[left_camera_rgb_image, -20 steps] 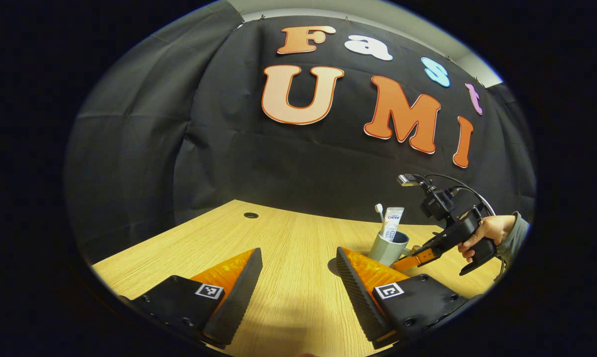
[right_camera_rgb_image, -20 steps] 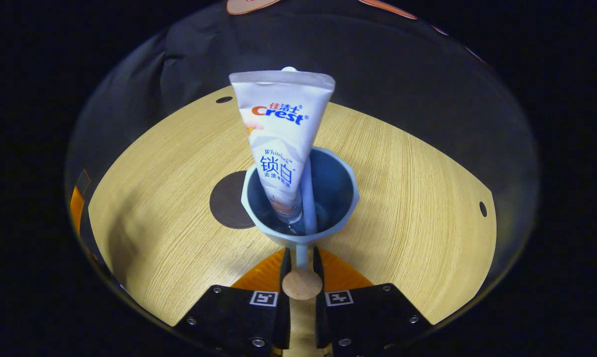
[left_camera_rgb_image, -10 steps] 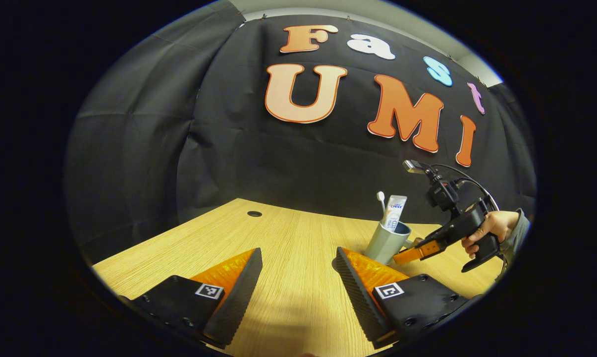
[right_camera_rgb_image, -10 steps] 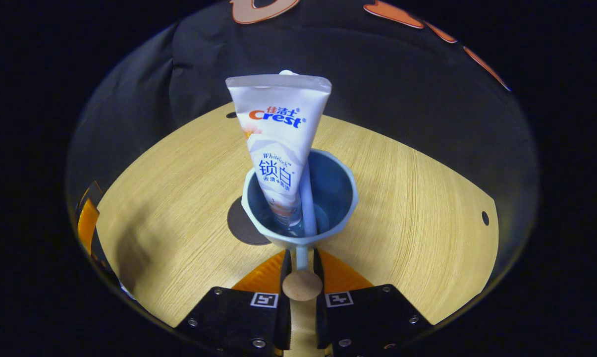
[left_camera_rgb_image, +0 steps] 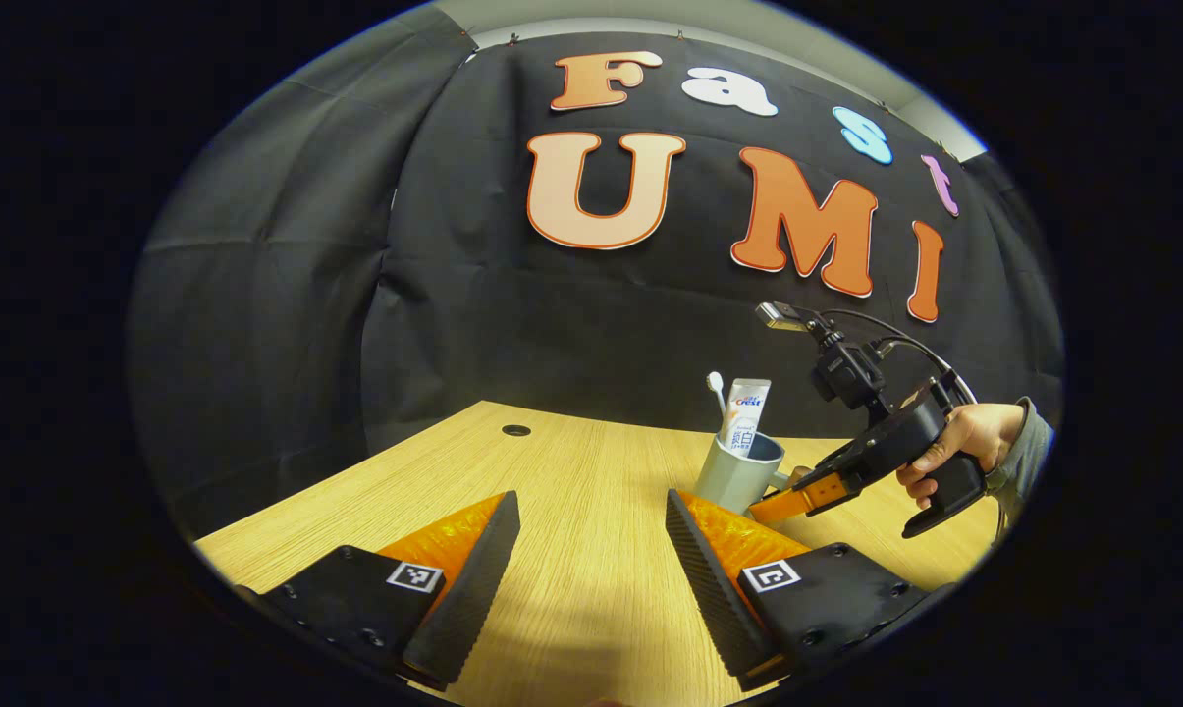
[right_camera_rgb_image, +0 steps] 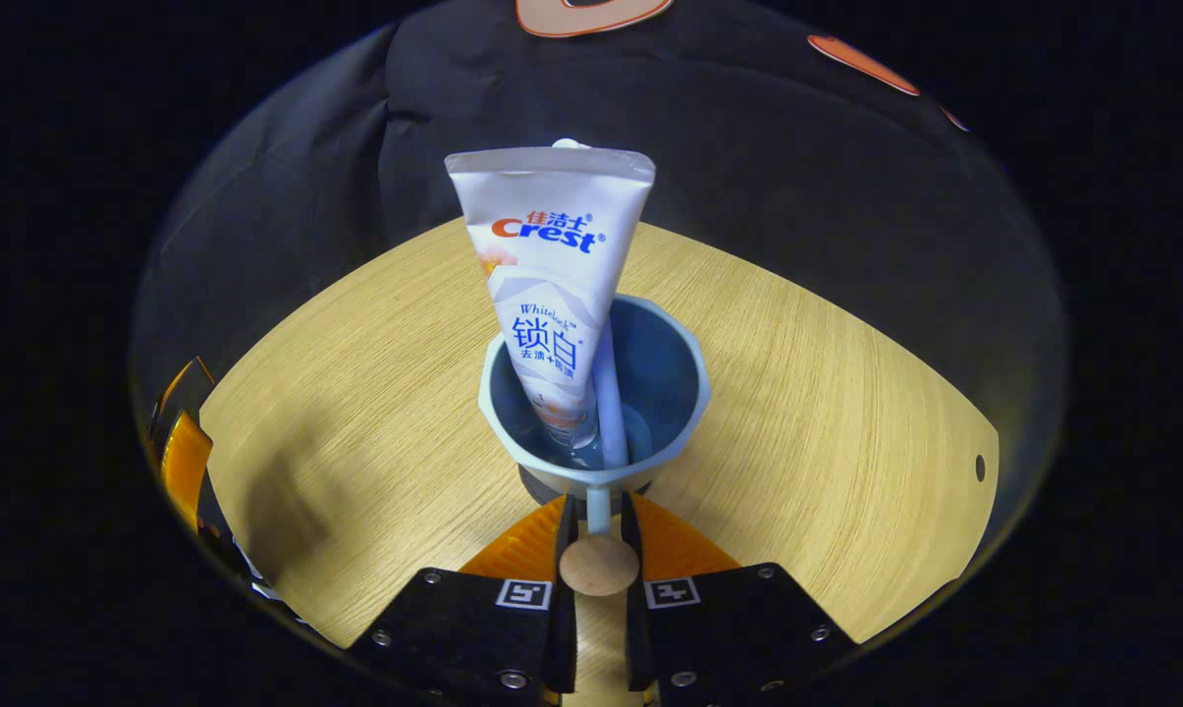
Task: Put the toothbrush and toothpaste on the desktop into the cup, then pick up the cup and place it on the coaster on the desktop.
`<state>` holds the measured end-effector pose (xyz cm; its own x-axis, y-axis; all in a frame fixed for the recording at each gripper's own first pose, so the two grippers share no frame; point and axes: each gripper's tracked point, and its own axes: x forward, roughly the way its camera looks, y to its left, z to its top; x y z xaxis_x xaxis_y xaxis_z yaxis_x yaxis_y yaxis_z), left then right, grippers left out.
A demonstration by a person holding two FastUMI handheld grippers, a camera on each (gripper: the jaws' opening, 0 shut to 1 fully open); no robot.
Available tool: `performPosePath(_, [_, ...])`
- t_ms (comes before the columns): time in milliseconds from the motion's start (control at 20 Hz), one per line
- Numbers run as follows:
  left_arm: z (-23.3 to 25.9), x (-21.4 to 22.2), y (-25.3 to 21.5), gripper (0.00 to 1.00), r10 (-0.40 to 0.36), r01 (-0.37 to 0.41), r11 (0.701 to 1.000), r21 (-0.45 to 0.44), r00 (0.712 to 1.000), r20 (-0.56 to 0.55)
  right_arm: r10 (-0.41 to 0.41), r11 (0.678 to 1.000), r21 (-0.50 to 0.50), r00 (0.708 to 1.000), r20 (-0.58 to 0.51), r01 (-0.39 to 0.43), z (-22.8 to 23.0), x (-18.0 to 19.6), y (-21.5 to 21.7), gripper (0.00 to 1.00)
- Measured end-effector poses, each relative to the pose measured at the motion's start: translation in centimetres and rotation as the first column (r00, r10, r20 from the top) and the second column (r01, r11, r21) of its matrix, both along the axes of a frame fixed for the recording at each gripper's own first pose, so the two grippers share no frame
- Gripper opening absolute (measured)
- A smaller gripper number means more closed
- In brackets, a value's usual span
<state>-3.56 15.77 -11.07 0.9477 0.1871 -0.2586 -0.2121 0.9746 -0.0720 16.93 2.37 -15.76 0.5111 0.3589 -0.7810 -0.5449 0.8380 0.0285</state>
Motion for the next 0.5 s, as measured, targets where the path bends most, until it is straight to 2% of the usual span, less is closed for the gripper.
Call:
performPosePath(200, [0.05, -0.24, 0.05, 0.95, 0.01, -0.01, 1.0, 0.001, 1.0, -0.005, 0.011, 0.999, -0.034, 1.0, -0.024, -0.012, 0.23, 0.44, -0.07, 0.2])
performPosePath(500, [0.29, -0.64, -0.22, 0.95, 0.01, -0.01, 1.0, 0.013, 1.0, -0.009, -0.034, 0.999, 0.013, 0.999, -0.036, 0.034, 0.19, 0.01, -0.33, 0.23])
